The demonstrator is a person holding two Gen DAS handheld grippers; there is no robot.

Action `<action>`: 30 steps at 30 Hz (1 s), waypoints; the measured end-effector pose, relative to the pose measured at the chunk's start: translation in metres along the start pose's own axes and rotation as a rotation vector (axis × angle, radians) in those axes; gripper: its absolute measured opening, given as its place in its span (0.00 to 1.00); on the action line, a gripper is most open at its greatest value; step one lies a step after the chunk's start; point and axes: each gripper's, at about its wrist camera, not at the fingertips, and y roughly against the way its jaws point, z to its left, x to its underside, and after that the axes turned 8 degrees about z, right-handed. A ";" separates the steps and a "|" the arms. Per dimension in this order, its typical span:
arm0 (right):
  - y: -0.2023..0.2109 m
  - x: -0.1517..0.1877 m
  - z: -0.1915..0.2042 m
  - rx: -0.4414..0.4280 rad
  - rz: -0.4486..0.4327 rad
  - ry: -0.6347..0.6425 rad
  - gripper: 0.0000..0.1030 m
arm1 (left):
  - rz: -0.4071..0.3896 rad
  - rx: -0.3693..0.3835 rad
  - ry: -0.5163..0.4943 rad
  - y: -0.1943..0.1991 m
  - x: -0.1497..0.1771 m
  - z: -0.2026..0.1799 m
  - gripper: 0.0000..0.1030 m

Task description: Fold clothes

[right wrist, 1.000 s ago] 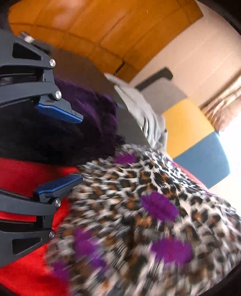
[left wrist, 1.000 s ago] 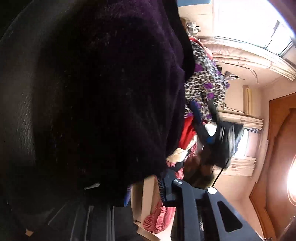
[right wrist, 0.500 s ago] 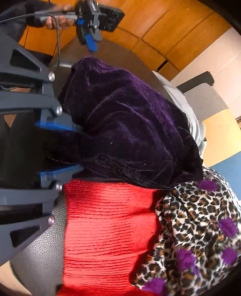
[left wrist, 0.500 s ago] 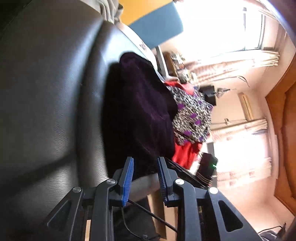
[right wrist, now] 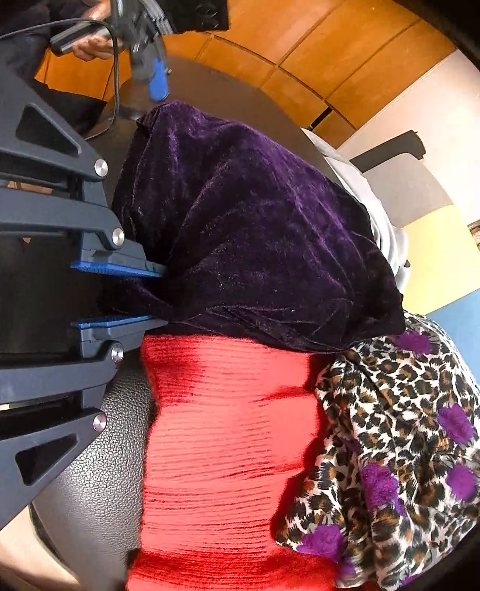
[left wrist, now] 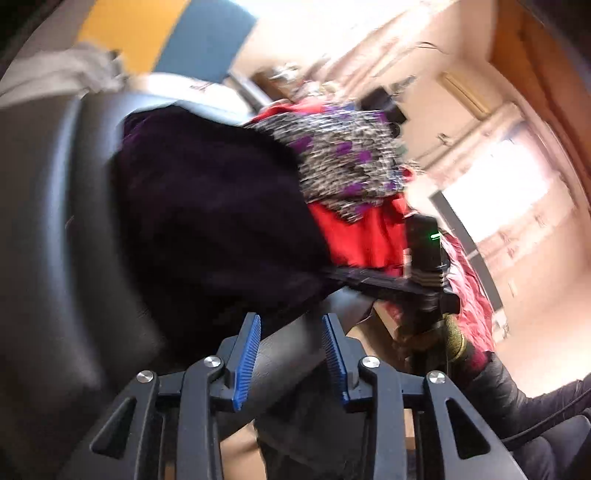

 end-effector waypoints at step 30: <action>-0.045 -0.157 0.039 0.021 -0.076 0.086 0.51 | -0.081 -0.234 0.160 -0.014 -0.127 0.124 0.33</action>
